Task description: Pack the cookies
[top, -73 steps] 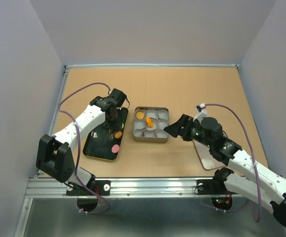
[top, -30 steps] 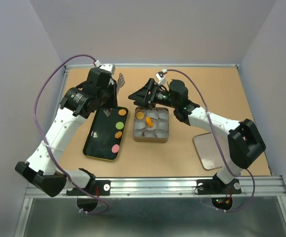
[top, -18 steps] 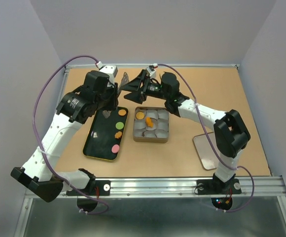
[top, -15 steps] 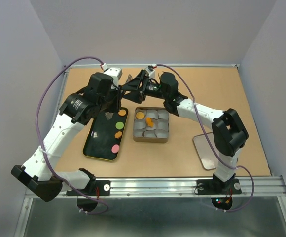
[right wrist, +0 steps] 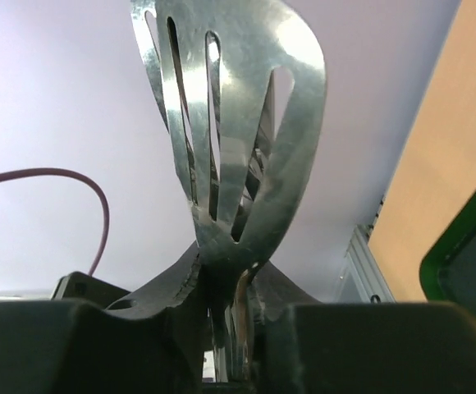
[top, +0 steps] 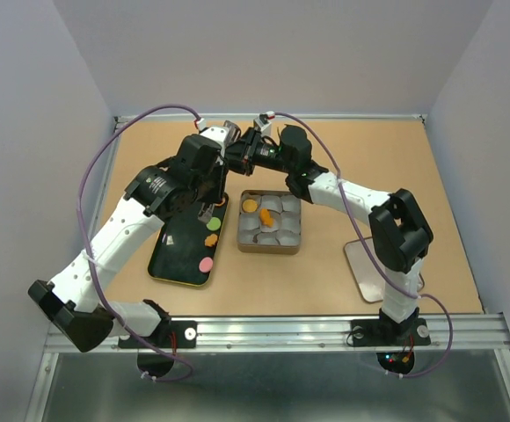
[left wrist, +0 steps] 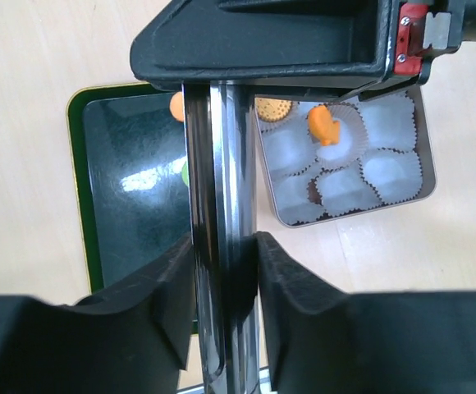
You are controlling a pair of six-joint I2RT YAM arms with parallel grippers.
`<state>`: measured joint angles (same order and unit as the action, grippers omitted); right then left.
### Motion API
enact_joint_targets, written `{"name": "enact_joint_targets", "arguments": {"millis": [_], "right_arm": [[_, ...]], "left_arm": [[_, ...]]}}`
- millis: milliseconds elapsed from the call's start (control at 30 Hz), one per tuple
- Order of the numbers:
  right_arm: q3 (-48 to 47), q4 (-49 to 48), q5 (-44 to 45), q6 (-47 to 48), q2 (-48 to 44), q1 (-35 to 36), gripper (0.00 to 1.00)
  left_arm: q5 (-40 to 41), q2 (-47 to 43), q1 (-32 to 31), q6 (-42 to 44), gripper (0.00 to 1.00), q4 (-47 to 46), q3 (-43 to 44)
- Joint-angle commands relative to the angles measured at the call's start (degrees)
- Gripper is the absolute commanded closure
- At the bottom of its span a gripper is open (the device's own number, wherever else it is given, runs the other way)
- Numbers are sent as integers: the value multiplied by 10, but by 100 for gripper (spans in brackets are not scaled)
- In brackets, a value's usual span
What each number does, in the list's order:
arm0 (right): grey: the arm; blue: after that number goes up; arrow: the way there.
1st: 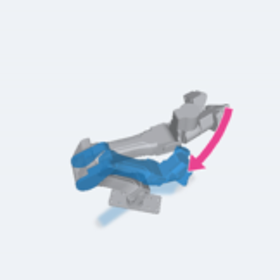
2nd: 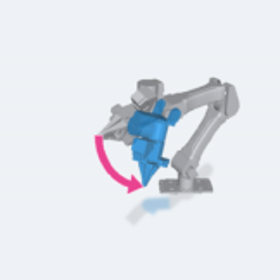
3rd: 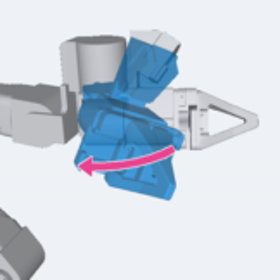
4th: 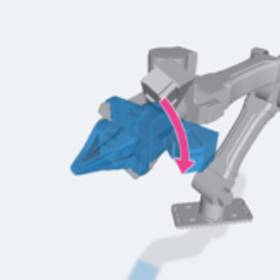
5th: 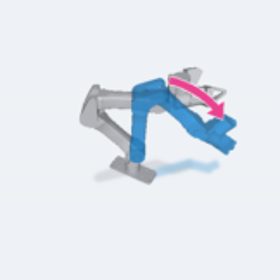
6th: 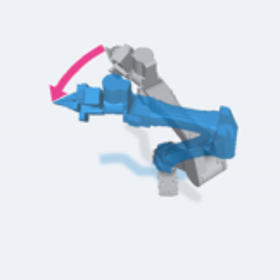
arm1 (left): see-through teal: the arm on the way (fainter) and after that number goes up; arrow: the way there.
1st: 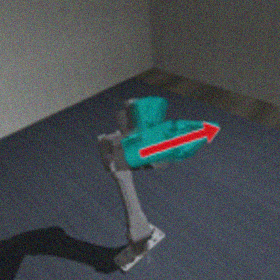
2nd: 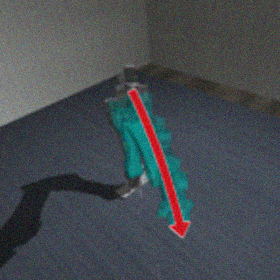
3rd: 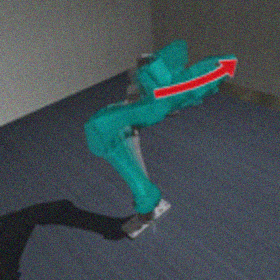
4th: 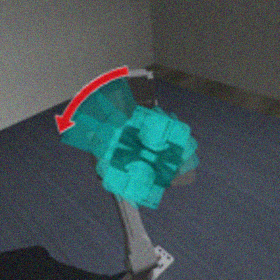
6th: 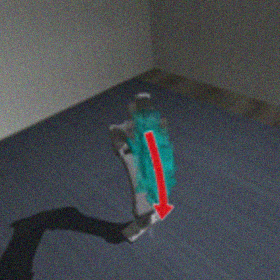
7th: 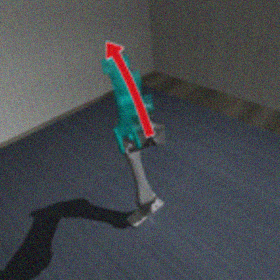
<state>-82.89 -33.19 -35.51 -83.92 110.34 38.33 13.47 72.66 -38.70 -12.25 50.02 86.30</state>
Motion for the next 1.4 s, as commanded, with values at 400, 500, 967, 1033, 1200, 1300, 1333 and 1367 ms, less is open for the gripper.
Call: {"name": "enact_joint_targets", "arguments": {"millis": [400,500,967,1033,1200,1300,1333,1367], "right_arm": [[-1,-93,-7,-39,2,4,98],[7,-139,-9,-72,10,4,99],[29,-273,-16,-141,32,4,99],[28,-285,-11,-149,40,6,99],[19,-307,-12,-157,53,5,98],[14,-311,-18,-157,61,5,88],[12,-312,-19,-157,64,5,79],[10,-314,-25,-155,65,5,45]], "left_arm": [[-42,-32,-1,-26,45,-48,-22],[-35,-35,8,-31,43,-46,-27],[-179,-86,102,-16,50,-105,-71],[-195,-86,101,-18,52,-112,-75],[-200,-84,102,-15,72,-110,-71],[-196,-83,102,-14,75,-106,-68],[-193,-83,101,-13,76,-106,-65],[-190,-82,102,-13,76,-102,-63]]}}
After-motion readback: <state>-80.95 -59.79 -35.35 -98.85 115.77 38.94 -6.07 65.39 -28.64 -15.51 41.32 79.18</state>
